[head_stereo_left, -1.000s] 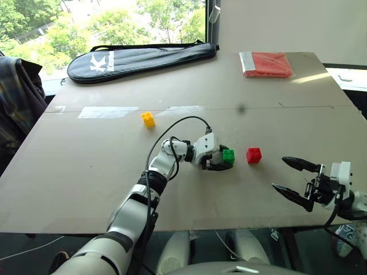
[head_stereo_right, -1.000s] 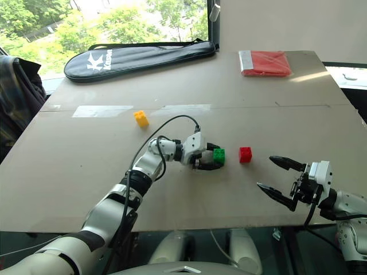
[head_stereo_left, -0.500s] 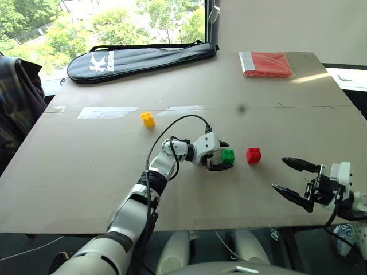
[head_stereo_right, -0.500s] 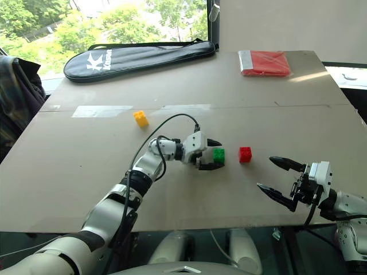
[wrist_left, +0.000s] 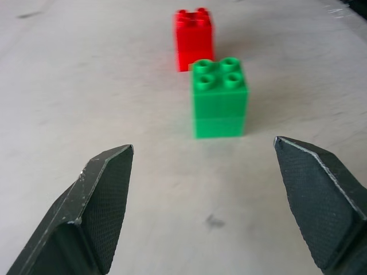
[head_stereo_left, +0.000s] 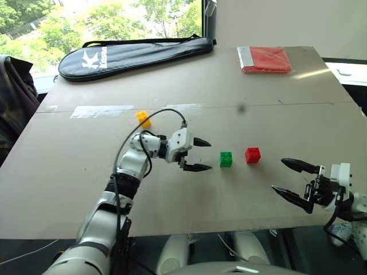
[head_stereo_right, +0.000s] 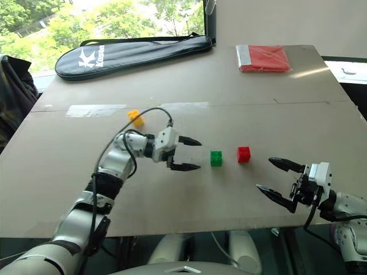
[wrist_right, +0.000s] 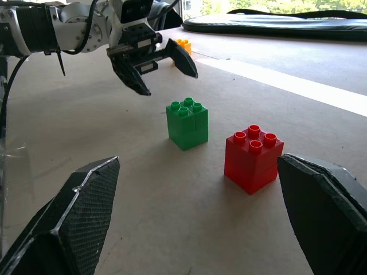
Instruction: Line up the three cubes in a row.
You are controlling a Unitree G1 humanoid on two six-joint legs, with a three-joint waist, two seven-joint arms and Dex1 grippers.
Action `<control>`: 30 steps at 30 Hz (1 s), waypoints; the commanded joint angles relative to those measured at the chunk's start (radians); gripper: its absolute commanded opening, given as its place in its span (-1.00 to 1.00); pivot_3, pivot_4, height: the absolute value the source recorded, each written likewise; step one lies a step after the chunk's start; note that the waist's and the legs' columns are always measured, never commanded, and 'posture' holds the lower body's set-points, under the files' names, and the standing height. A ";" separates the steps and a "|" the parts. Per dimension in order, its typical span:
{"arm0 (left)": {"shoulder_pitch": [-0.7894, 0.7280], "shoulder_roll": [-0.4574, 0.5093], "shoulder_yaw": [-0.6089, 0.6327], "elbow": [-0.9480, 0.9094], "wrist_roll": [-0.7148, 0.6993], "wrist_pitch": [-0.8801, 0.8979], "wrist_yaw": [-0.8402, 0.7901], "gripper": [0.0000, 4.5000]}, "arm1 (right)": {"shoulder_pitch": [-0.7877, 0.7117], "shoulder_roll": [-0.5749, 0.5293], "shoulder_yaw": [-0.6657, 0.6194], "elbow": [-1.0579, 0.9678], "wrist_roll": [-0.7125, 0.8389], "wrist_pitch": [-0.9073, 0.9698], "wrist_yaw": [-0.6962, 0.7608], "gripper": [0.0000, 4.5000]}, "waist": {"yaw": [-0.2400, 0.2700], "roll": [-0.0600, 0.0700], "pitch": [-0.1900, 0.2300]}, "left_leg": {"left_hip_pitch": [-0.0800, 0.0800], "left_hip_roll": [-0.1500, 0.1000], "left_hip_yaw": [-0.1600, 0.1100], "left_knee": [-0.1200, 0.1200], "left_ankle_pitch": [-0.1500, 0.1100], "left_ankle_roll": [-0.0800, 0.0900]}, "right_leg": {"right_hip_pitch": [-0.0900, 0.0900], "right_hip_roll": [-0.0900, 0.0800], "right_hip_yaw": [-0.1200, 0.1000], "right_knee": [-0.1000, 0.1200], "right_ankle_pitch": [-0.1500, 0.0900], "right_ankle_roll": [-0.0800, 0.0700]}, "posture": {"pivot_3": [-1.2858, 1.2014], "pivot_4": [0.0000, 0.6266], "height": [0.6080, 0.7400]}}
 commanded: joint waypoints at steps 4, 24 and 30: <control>0.121 0.040 0.220 -0.235 -0.138 0.168 0.236 0.78 | -0.033 0.015 0.016 -0.059 0.032 0.018 -0.011 1.00 | 0.000 0.000 0.000 | -0.001 0.000 0.000 0.000 0.000 0.000 | 0.000 -0.002 0.000 -0.001 0.000 0.000 | 0.03 -0.52 1.00; 0.210 -0.155 0.337 -0.161 0.048 0.257 1.039 0.78 | -0.111 0.016 0.025 -0.032 0.044 0.043 0.004 1.00 | 0.028 -0.001 0.001 | -0.002 -0.004 -0.004 0.000 0.000 -0.001 | 0.001 -0.007 -0.007 -0.001 0.000 0.000 | 0.03 -0.52 1.00; 0.105 -0.224 0.307 -0.002 0.097 0.217 1.157 0.78 | -0.109 0.018 0.024 -0.032 0.040 0.037 0.002 1.00 | 0.023 -0.001 0.001 | -0.002 -0.004 -0.004 0.000 0.002 -0.004 | 0.000 -0.007 -0.006 -0.001 0.000 0.001 | 0.03 -0.52 1.00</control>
